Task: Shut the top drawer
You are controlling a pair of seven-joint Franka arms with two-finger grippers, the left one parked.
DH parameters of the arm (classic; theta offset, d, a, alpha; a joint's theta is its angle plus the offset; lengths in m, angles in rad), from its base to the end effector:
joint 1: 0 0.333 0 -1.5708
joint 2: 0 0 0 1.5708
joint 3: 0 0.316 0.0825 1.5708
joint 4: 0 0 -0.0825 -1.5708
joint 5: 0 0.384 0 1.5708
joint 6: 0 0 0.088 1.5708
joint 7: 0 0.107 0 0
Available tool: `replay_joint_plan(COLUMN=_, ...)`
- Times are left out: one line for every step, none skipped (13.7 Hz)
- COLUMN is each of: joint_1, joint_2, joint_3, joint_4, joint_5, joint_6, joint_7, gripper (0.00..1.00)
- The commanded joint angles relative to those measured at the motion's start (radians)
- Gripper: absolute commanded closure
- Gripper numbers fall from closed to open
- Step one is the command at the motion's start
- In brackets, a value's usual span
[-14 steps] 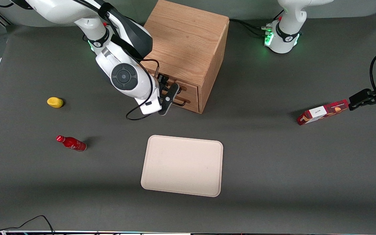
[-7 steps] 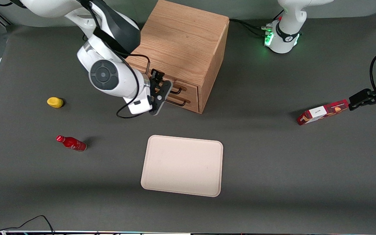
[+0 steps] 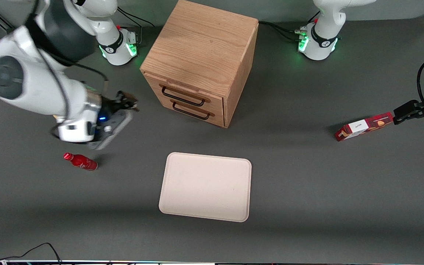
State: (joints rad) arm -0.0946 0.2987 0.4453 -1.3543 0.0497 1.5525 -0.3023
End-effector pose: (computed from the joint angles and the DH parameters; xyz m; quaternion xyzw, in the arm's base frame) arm 0.6050 0.1842 0.5627 -0.9450 -0.3128 0.0377 0.0877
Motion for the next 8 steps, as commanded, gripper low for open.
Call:
replay_joint_plan(joint_1=0.015, joint_2=-0.078, joint_3=-0.124, joint_4=-0.012, joint_5=0.018, joint_6=0.03, joint_7=0.02, gripper=0.0)
replay_joint_plan(joint_1=0.015, joint_2=-0.087, joint_3=-0.17, joint_4=-0.014, joint_5=0.018, joint_6=0.047, joint_7=0.028, gripper=0.0)
replay_joint_plan(joint_1=0.015, joint_2=-0.09, joint_3=-0.215, joint_4=-0.012, joint_5=0.019, joint_6=0.055, joint_7=0.067, gripper=0.0)
replay_joint_plan(joint_1=0.015, joint_2=-0.104, joint_3=-0.246, joint_4=-0.014, joint_5=0.018, joint_6=0.055, joint_7=0.101, gripper=0.0)
replay_joint_plan(joint_1=0.016, joint_2=-0.121, joint_3=-0.266, joint_4=-0.02, joint_5=0.006, joint_6=0.052, joint_7=0.127, gripper=0.0)
replay_joint_plan(joint_1=0.015, joint_2=-0.136, joint_3=-0.273, joint_4=-0.038, joint_5=-0.005, joint_6=0.049, joint_7=0.162, gripper=0.0)
replay_joint_plan(joint_1=0.01, joint_2=-0.16, joint_3=-0.278, joint_4=-0.052, joint_5=-0.033, joint_6=0.037, joint_7=0.169, gripper=0.0)
replay_joint_plan(joint_1=0.004, joint_2=-0.193, joint_3=-0.278, joint_4=-0.098, joint_5=-0.037, joint_6=0.043, joint_7=0.21, gripper=0.0)
